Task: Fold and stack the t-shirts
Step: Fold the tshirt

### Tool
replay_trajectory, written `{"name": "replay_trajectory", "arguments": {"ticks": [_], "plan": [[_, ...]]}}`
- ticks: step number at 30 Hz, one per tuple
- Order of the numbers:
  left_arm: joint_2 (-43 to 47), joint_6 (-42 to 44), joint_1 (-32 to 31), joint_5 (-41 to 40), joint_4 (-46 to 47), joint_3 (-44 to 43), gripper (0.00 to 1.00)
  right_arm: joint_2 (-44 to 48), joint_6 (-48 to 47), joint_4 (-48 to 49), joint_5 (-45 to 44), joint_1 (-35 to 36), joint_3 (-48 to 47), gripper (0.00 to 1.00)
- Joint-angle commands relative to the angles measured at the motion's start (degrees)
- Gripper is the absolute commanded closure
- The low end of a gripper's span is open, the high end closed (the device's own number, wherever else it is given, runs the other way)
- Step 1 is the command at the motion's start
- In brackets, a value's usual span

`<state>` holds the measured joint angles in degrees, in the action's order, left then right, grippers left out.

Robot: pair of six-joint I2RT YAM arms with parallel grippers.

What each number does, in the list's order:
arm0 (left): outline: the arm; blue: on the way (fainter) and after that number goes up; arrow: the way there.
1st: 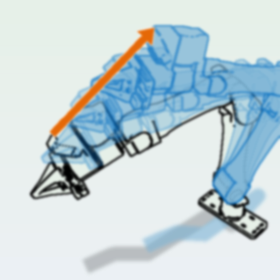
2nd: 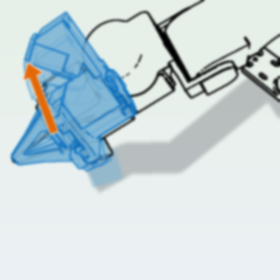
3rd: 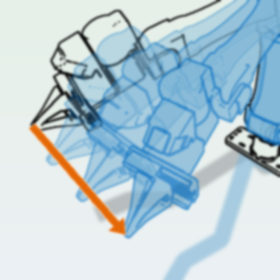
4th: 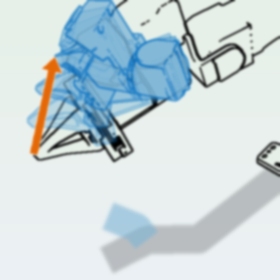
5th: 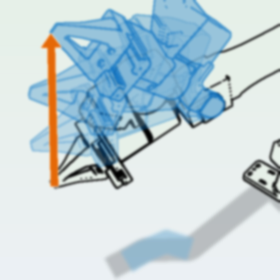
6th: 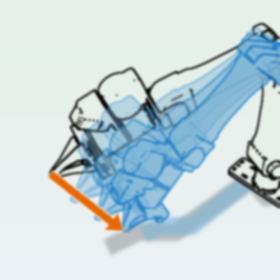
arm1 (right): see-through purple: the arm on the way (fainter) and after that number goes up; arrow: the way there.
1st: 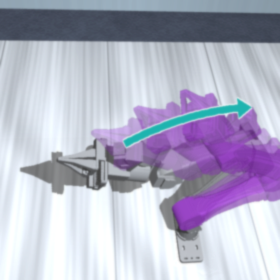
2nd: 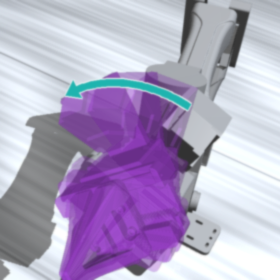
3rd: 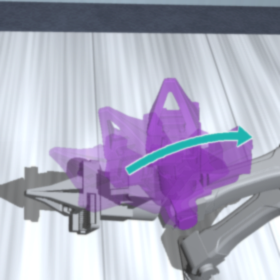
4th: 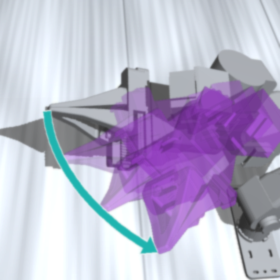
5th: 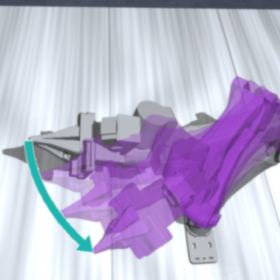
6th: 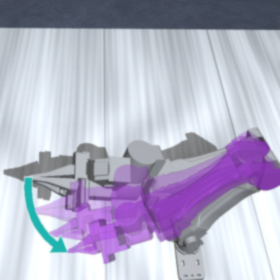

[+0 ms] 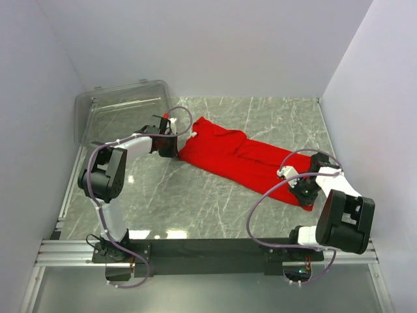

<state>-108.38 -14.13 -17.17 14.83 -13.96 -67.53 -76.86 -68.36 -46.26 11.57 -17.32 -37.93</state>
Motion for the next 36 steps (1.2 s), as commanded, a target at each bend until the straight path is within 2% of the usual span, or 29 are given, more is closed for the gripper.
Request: {"name": "replay_trajectory", "arguments": {"ticks": [1,10,17,20,21,23,24,27,31,36], "plan": [[3.96,4.28,0.29,-5.76,-2.12,-1.47,0.98,0.22,-0.02,3.11,-2.26,-0.78,1.28,1.0],[3.7,4.55,0.29,-13.68,-3.18,-3.4,0.99,3.29,-3.27,-1.73,-0.67,-0.96,2.16,1.0],[2.12,3.76,0.29,-16.39,-4.15,-4.9,0.99,4.96,-3.28,-3.13,0.64,-0.87,1.9,1.0],[2.38,3.41,0.29,-18.42,-4.41,-4.81,0.95,6.37,-3.36,-5.23,2.74,-0.96,0.5,0.75],[2.38,3.23,0.29,-18.96,-4.41,-4.89,0.9,6.89,-3.36,-5.94,3.36,-0.96,-0.2,0.63],[2.73,2.8,0.29,-19.57,-4.41,-5.16,0.79,8.56,-3.54,-9.18,5.9,-0.96,-3.19,0.58],[2.91,2.62,0.38,-19.49,-4.24,-5.25,0.69,9.18,-3.62,-10.16,6.79,-0.96,-4.33,0.52],[4.66,1.92,0.29,-18.26,-3.45,-4.99,0.56,10.85,-4.5,-13.41,8.81,-0.87,-9.33,0.47],[8.0,1.47,0.29,-16.59,-2.66,-3.93,0.49,11.38,-3.63,-14.74,11.09,-0.96,-13.29,0.47],[14.41,0.6,0.29,-15.62,-2.04,-1.56,0.46,6.74,5.77,-11.84,16.71,-0.87,-18.83,0.47]]}}
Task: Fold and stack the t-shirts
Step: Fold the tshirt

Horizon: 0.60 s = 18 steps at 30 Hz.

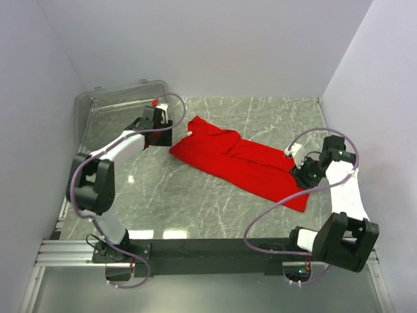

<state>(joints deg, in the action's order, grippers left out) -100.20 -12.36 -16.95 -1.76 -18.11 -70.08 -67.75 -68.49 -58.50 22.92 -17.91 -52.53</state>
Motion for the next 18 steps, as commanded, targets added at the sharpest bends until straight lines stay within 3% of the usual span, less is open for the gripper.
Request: {"name": "replay_trajectory", "arguments": {"ticks": [1,11,14,18], "plan": [[7.29,-1.26,0.08,0.97,2.37,1.52,0.46,-4.83,7.39,0.4,7.65,-0.19,-6.77,0.47],[20.13,-7.22,0.25,-0.27,6.85,9.87,0.29,-21.1,30.74,7.24,13.65,11.22,-21.37,0.47],[21.62,-11.7,0.43,0.96,7.56,11.81,0.28,-28.47,39.96,10.58,13.13,15.88,-27.96,0.46],[24.35,-16.28,0.43,2.55,9.4,15.49,0.28,-41.39,48.52,8.06,16.18,19.21,-43.92,0.44]]}}
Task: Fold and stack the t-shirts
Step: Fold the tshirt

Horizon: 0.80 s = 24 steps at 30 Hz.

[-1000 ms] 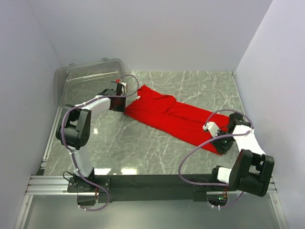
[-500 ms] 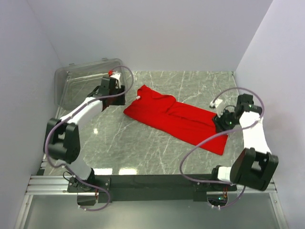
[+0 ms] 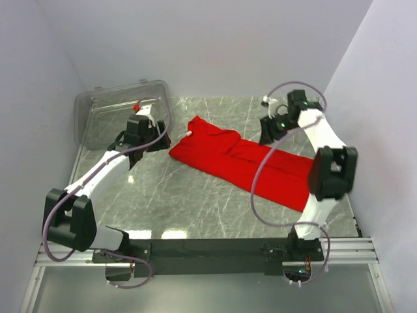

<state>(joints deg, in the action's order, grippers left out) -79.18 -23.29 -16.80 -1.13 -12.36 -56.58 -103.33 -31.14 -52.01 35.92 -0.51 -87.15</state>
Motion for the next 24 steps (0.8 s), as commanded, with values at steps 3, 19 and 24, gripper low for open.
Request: {"name": "replay_trajectory", "arguments": {"ticks": [3,19,24], "plan": [[5.61,-8.26,0.27,2.36,4.1,4.53,0.28,-14.51,14.08,0.15,4.16,3.94,-18.36,0.43],[18.96,-17.4,0.36,1.3,0.67,12.89,0.29,-34.48,29.64,6.31,-1.64,8.42,-36.42,0.42],[20.64,-18.37,0.27,1.3,-0.3,13.86,0.29,-34.84,29.12,6.66,-0.16,8.51,-33.09,0.43]]}}
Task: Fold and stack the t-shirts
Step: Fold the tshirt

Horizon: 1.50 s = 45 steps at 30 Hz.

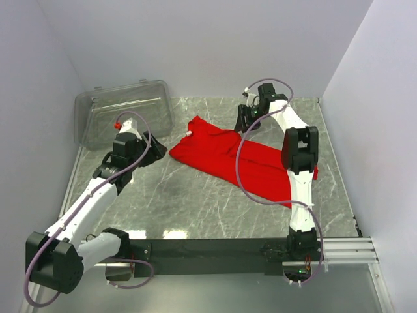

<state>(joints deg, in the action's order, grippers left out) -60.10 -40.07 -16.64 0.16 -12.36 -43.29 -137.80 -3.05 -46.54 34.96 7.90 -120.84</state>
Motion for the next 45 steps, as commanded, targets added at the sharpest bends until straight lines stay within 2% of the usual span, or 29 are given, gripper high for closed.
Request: {"name": "replay_trajectory", "arguments": {"ticks": [1,7,14,18,19,22,29,33,43,45], "plan": [[1.82,-1.76,0.12,0.01,-0.3,0.66,0.29,-0.11,0.68,1.19,0.99,0.1,1.12,0.43],[1.04,-1.85,0.12,0.01,0.58,0.57,0.3,0.16,-0.47,1.11,1.95,0.45,3.42,0.46],[0.24,-1.5,0.12,0.01,0.93,-0.04,0.29,0.16,-0.56,1.54,2.22,0.89,3.93,0.55],[0.5,-1.59,0.12,0.01,1.02,0.4,0.3,-0.71,0.59,1.81,3.88,0.98,2.45,0.65],[0.51,-1.59,0.12,0.01,1.02,0.31,0.3,-0.98,0.68,0.94,4.15,0.89,1.93,0.72],[0.68,-1.59,0.12,0.01,0.93,0.4,0.3,0.5,0.5,3.28,3.8,0.98,3.05,0.79],[-0.46,-1.67,0.12,0.63,2.16,0.31,0.3,10.25,-4.06,8.92,1.52,2.03,11.83,0.82],[-1.86,-1.32,0.21,1.15,2.96,-0.04,0.3,13.95,-9.94,10.24,-1.29,4.49,14.92,0.83],[-2.39,-1.23,0.12,1.94,3.75,0.04,0.3,21.42,-21.02,16.74,-14.38,12.65,24.59,0.82],[-2.57,-1.23,0.12,2.03,3.92,0.13,0.3,23.97,-24.52,18.59,-17.72,14.07,28.89,0.82]]}}
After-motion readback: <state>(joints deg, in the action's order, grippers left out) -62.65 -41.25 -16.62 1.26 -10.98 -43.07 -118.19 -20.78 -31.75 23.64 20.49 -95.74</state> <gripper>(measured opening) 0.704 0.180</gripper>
